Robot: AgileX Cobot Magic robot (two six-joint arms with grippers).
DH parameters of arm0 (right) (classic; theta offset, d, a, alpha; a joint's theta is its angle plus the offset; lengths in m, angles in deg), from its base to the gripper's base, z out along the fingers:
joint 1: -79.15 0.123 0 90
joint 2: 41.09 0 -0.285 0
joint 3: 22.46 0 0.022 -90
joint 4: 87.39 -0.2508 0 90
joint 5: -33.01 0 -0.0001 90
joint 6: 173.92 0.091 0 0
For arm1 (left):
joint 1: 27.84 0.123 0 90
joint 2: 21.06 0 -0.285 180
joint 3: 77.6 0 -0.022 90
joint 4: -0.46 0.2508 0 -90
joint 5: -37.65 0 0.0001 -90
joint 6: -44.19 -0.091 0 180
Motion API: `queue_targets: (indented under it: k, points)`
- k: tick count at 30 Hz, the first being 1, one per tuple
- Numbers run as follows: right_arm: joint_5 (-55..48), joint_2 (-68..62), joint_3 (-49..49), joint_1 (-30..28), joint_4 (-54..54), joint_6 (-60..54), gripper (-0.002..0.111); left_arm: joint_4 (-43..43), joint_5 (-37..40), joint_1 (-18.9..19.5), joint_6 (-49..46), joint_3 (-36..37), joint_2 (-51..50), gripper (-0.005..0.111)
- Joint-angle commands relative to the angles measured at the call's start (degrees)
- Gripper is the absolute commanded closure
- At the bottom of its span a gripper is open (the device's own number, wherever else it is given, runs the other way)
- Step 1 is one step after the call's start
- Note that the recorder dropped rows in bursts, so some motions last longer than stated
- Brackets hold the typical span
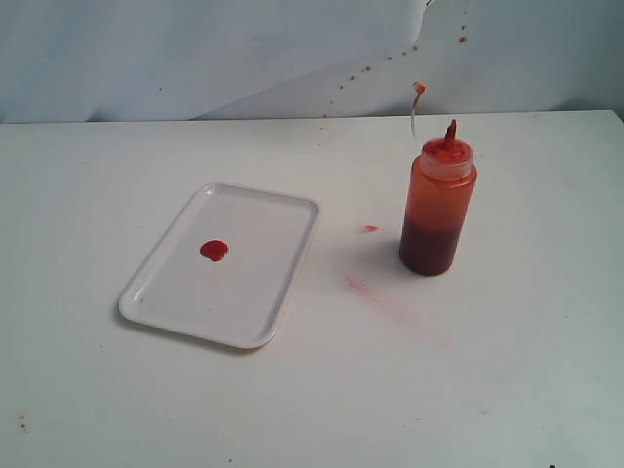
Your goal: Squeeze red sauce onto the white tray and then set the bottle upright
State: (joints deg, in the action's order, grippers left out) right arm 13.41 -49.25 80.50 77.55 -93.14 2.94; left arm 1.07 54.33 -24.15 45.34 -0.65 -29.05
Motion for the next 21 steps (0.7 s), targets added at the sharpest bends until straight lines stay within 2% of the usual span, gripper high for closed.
queue_targets:
  k: [1, 5, 21]
  points:
    - [0.1, 0.4, -0.2, -0.3, 1.3, 0.1, 0.108, -0.3, -0.3, -0.6, 0.3, 0.3, 0.2, 0.106]
    - [0.5, 0.4, -0.2, -0.3, 9.4, 0.1, 0.108, -0.3, -0.3, -0.6, 0.3, 0.3, 0.2, 0.106]
    - [0.5, 0.4, -0.2, -0.3, 7.9, 0.1, 0.108, -0.3, -0.3, -0.6, 0.3, 0.3, 0.2, 0.106]
